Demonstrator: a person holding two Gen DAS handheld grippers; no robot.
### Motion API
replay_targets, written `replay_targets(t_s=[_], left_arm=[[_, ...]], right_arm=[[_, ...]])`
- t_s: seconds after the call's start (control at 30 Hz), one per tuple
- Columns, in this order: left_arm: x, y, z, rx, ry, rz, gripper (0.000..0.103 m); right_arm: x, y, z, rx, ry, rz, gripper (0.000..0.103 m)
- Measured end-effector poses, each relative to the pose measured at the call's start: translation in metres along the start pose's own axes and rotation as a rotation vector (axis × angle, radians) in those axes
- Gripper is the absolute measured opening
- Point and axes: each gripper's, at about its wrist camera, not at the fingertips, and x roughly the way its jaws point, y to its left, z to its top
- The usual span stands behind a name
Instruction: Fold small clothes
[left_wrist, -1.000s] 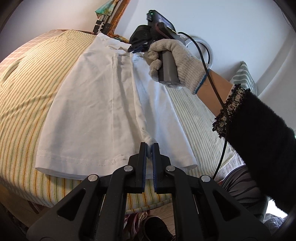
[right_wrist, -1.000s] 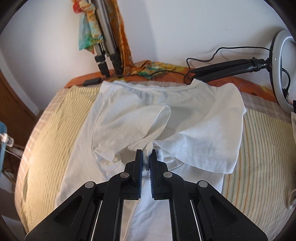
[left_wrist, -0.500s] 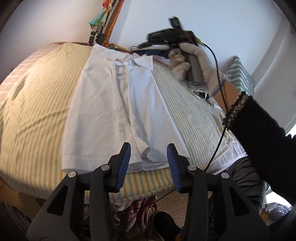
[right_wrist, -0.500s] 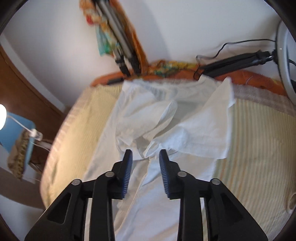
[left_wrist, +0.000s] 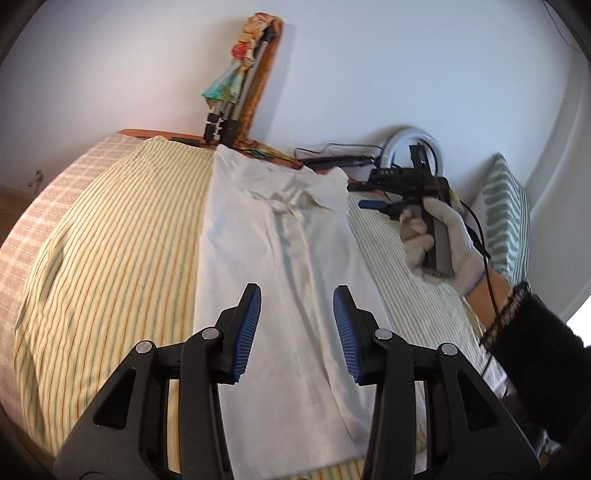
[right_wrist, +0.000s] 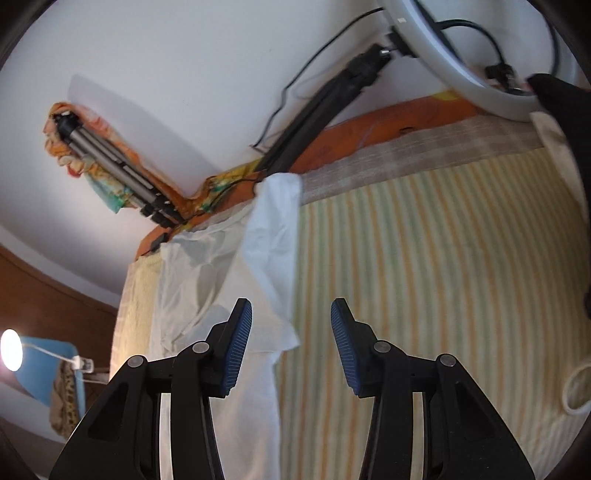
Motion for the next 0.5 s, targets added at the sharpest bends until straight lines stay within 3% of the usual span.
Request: replay_targets(t_s=[0.07,0.1,0.13,0.17,0.37,0.5], left_arm=[[0.005,0.015,0.000,-0.046,0.008,0.014,0.040],[0.007,0.021,-0.001,-0.067,0.020,0.016,0.040],[0.009,0.027,-0.002,-0.088,0.033,0.017,0.040],[0.009,0.031,-0.001,-0.101,0.037,0.014,0.040],[0.003,0.036,0.003,-0.111,0.006,-0.006,0.040],[0.006,0.037,0.005,-0.113,0.011,-0.017,0.040]], right_arm=[[0.010,0.015,0.002,-0.068,0.005,-0.026,0.043],[0.015,0.023,0.001,-0.109,0.010,-0.051,0.035],[0.019,0.030,0.000,-0.152,0.020,-0.094,0.026],[0.023,0.034,-0.001,-0.188,0.035,-0.124,0.001],[0.012,0.055,0.014,-0.154,-0.001,-0.009,0.000],[0.026,0.085,0.034,-0.183,0.009,-0.013,0.000]])
